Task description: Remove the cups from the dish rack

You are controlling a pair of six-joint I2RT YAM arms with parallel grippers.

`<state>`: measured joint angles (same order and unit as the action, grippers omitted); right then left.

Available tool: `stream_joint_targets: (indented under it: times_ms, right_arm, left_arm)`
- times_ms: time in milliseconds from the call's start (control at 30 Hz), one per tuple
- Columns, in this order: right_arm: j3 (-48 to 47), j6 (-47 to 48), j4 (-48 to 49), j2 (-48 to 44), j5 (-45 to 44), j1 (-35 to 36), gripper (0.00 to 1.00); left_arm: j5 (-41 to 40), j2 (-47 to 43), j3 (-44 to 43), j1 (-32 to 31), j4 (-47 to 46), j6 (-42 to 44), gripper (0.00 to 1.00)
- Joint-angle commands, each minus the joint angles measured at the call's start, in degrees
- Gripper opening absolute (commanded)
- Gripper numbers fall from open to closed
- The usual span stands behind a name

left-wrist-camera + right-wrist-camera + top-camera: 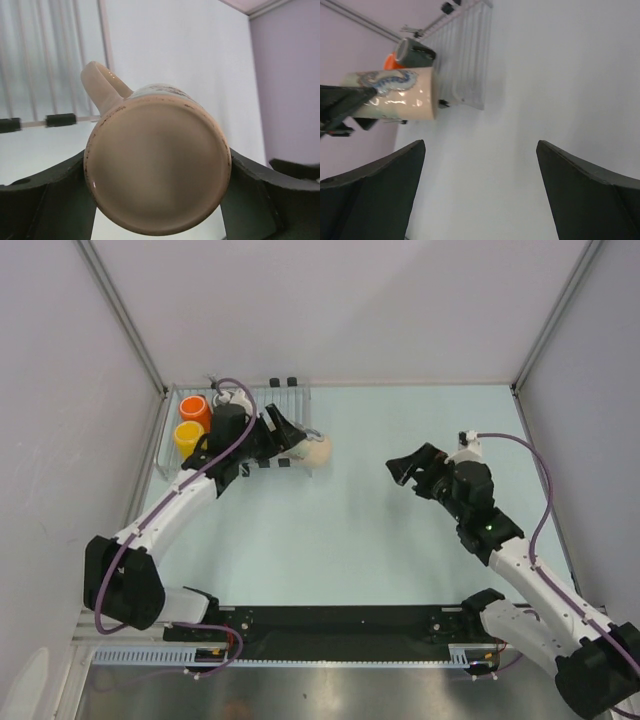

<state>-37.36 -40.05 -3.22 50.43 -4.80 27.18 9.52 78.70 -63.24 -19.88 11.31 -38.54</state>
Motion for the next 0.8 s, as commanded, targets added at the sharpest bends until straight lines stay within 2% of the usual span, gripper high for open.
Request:
stream_joint_targets:
  times_ms: [0, 133, 167, 267, 500, 600, 767]
  right_arm:
    - [2.6, -10.6, 18.8, 1.3, 23.2, -6.3, 1.00]
    - [7.2, -19.5, 35.6, 4.6, 31.7, -8.1, 1.00]
    - [8.0, -21.9, 42.5, 5.5, 33.3, -8.1, 1.00]
    - [10.1, -24.6, 50.1, 6.9, 35.2, -7.9, 1.00]
    - [9.1, -25.3, 56.5, 9.6, 37.6, -6.4, 1.00]
    - [7.1, -23.0, 56.1, 10.6, 38.4, -5.1, 1.00]
    - [4.6, -22.3, 56.0, 14.8, 38.7, -2.9, 1.00]
  left_arm:
    - [12.3, -6.2, 3.8, 1.0, -26.0, -9.0, 0.00]
    - [19.1, -7.4, 10.5, 1.0, -35.7, -14.2, 0.00]
    - [20.2, -7.6, 11.5, 1.0, -37.9, -16.6, 0.00]
    - [23.9, -8.0, 15.2, 1.0, -45.8, -20.5, 0.00]
    - [27.8, -7.0, 22.1, 0.9, -59.9, -27.4, 0.00]
    - [28.9, -6.5, 24.5, 0.6, -63.5, -29.4, 0.00]
    - [29.5, -7.3, 24.7, -0.1, -64.0, -29.5, 0.00]
